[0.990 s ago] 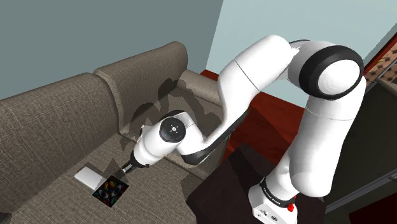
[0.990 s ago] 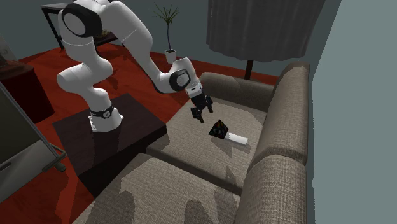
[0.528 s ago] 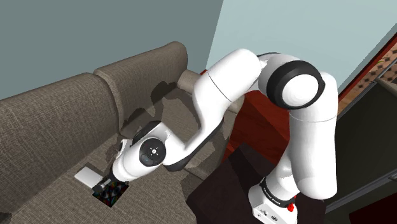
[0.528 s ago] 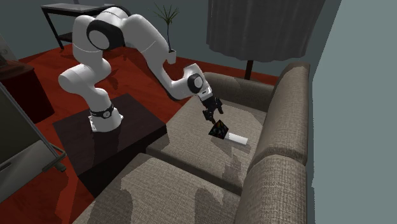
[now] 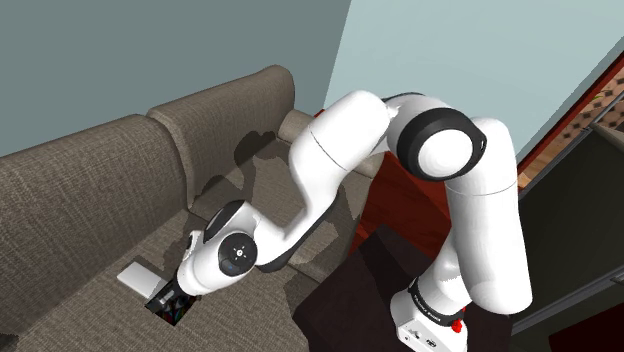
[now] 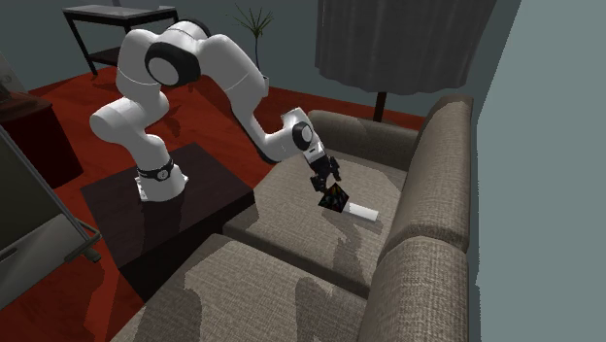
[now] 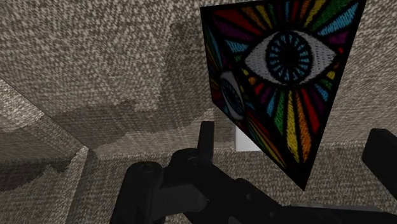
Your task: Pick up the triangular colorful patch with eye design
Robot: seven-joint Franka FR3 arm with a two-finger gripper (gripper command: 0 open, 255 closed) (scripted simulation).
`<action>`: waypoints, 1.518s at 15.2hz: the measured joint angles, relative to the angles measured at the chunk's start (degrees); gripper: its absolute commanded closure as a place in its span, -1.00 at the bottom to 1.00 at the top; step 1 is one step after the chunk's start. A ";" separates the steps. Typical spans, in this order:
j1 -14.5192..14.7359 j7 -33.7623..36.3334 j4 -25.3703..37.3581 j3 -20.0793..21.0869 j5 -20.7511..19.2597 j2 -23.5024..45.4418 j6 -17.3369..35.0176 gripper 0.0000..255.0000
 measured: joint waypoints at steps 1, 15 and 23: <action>0.05 0.31 0.02 -0.08 -0.31 0.11 0.03 1.00; -0.86 -3.36 -1.31 1.01 3.54 -2.32 -0.20 1.00; -3.42 -11.27 -4.34 3.95 11.94 -7.78 -0.93 1.00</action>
